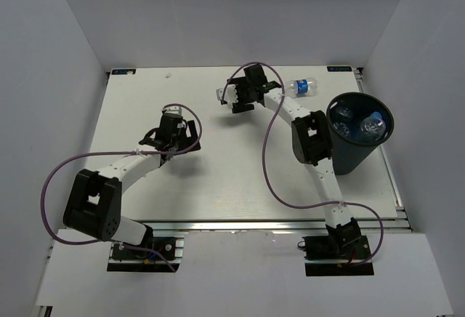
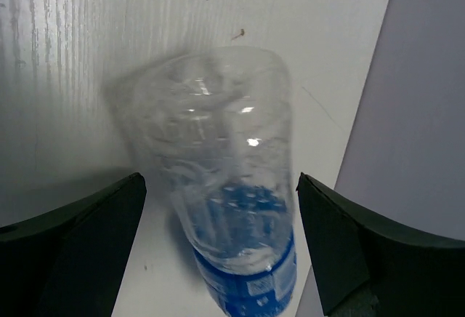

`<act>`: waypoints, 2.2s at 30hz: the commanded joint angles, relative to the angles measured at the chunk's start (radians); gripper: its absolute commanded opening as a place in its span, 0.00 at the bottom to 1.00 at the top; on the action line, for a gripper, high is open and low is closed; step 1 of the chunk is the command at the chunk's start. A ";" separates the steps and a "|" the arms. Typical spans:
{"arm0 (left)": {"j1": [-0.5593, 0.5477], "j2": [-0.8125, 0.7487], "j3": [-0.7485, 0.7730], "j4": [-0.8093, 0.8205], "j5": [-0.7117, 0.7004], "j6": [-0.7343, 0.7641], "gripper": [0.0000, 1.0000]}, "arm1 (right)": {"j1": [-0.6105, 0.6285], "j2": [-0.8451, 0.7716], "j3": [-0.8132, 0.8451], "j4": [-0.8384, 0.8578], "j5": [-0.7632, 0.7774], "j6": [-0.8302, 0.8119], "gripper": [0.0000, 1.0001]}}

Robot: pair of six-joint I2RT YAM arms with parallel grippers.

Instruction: Put the plastic bottles in the bin

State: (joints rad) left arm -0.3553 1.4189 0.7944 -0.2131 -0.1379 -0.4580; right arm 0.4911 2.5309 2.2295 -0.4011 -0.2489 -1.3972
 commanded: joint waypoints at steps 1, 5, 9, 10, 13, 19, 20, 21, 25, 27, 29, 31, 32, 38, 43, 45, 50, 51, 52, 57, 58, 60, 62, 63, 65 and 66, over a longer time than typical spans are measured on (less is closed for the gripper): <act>-0.001 0.009 0.042 -0.002 -0.025 0.019 0.98 | -0.005 0.048 0.032 0.116 0.005 -0.045 0.90; -0.001 0.028 0.048 0.001 -0.019 0.022 0.98 | -0.005 0.069 0.025 0.102 0.007 -0.033 0.89; -0.001 0.031 0.049 0.001 -0.017 0.016 0.98 | -0.003 0.039 0.018 0.082 0.010 -0.020 0.43; -0.001 0.029 0.049 0.000 -0.019 0.013 0.98 | 0.001 0.029 0.013 0.084 0.007 -0.014 0.36; -0.001 0.017 0.052 -0.008 -0.028 0.004 0.98 | 0.018 -0.030 -0.010 0.119 -0.030 0.006 0.29; -0.001 -0.072 0.058 -0.031 -0.066 -0.028 0.98 | 0.105 -0.225 -0.097 0.330 -0.073 0.120 0.09; -0.001 -0.086 0.060 -0.037 -0.078 -0.037 0.98 | 0.119 -0.256 -0.106 0.369 -0.064 0.160 0.07; -0.001 -0.101 0.060 -0.043 -0.091 -0.041 0.98 | 0.138 -0.321 -0.116 0.416 -0.053 0.294 0.02; -0.001 -0.182 0.036 -0.042 -0.135 -0.071 0.98 | 0.138 -0.541 -0.256 0.568 0.038 0.659 0.00; -0.001 -0.222 0.029 -0.052 -0.161 -0.082 0.98 | 0.132 -0.710 -0.379 0.645 0.152 0.806 0.00; -0.001 -0.248 0.028 -0.057 -0.178 -0.094 0.98 | 0.116 -0.867 -0.543 0.694 0.343 0.875 0.00; -0.001 -0.258 0.031 -0.049 -0.177 -0.093 0.98 | 0.072 -0.961 -0.620 0.654 0.457 0.963 0.00; -0.001 -0.264 0.034 -0.045 -0.175 -0.093 0.98 | 0.052 -1.054 -0.695 0.616 0.497 0.995 0.00; -0.001 -0.268 0.048 -0.040 -0.169 -0.085 0.98 | -0.184 -1.345 -0.941 0.498 0.582 1.233 0.00; -0.001 -0.259 0.035 -0.028 -0.166 -0.085 0.98 | -0.281 -1.474 -1.083 0.403 0.698 1.317 0.00; -0.001 -0.252 0.035 -0.029 -0.166 -0.082 0.98 | -0.308 -1.500 -1.107 0.366 0.653 1.342 0.00; -0.001 -0.238 0.039 -0.034 -0.164 -0.079 0.98 | -0.321 -1.482 -1.122 0.274 0.666 1.403 0.24; -0.001 -0.238 0.039 -0.037 -0.167 -0.079 0.98 | -0.321 -1.480 -1.119 0.271 0.681 1.426 0.37; -0.001 -0.239 0.039 -0.039 -0.170 -0.076 0.98 | -0.321 -1.482 -1.114 0.272 0.685 1.426 0.51; -0.001 -0.241 0.037 -0.040 -0.190 -0.070 0.98 | -0.321 -1.457 -0.944 0.222 0.715 1.403 0.89; -0.001 -0.239 0.037 -0.042 -0.196 -0.070 0.98 | -0.319 -1.457 -0.924 0.220 0.721 1.385 0.89; -0.001 -0.232 0.040 -0.045 -0.200 -0.067 0.98 | -0.321 -1.457 -0.884 0.220 0.746 1.356 0.89; -0.001 -0.225 0.042 -0.043 -0.201 -0.064 0.98 | -0.319 -1.453 -0.866 0.214 0.763 1.340 0.87; -0.001 -0.222 0.043 -0.043 -0.203 -0.064 0.98 | -0.321 -1.453 -0.861 0.211 0.784 1.336 0.87; -0.001 -0.215 0.046 -0.043 -0.203 -0.061 0.98 | -0.319 -1.451 -0.864 0.215 0.787 1.336 0.88; -0.001 -0.210 0.049 -0.043 -0.201 -0.061 0.98 | -0.321 -1.451 -0.867 0.216 0.772 1.334 0.88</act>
State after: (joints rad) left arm -0.3553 1.2041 0.8150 -0.2550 -0.3229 -0.5304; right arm 0.1761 1.0832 1.3396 -0.1844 0.4923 -0.0422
